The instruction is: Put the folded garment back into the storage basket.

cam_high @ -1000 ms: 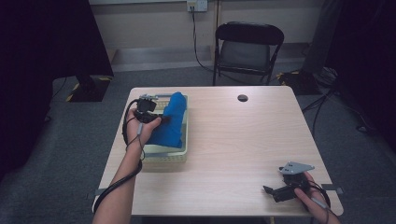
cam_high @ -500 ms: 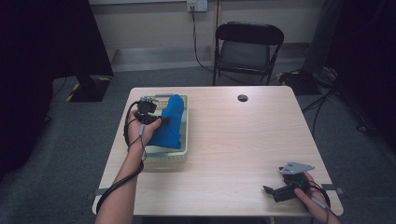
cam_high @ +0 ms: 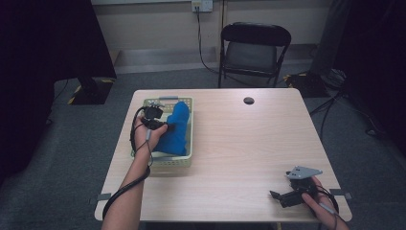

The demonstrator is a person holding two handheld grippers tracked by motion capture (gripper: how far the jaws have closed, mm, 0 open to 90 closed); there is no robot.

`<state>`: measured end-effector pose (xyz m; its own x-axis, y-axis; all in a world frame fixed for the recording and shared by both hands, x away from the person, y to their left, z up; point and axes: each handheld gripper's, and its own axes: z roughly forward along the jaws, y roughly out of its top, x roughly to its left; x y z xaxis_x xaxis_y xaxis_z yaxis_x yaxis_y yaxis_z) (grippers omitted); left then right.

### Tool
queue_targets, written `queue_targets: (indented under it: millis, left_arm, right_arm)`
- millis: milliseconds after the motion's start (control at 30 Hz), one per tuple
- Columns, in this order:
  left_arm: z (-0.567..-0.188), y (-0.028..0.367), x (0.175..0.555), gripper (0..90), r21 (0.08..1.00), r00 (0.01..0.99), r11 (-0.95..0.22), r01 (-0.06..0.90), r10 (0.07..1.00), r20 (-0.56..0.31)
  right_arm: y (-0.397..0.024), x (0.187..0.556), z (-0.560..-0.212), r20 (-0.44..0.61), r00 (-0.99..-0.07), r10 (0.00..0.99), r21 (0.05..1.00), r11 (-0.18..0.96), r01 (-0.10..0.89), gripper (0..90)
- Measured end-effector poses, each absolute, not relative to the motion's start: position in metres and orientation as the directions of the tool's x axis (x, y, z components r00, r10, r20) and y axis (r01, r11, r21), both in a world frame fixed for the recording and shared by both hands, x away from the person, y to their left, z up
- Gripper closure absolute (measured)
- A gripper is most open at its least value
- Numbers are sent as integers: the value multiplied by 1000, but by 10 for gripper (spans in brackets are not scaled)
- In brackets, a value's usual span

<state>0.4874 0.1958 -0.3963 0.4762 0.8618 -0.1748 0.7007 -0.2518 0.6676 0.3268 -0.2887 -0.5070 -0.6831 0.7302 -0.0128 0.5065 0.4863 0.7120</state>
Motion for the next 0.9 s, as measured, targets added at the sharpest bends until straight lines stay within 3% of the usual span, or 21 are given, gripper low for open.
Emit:
queue_targets:
  millis: [900]
  left_arm:
    - [-415, 195, 498, 758, 629, 445, -255, 735, 880, -163]
  right_arm:
    - [-289, 327, -507, -13, -683, 730, 712, 486, 506, 0]
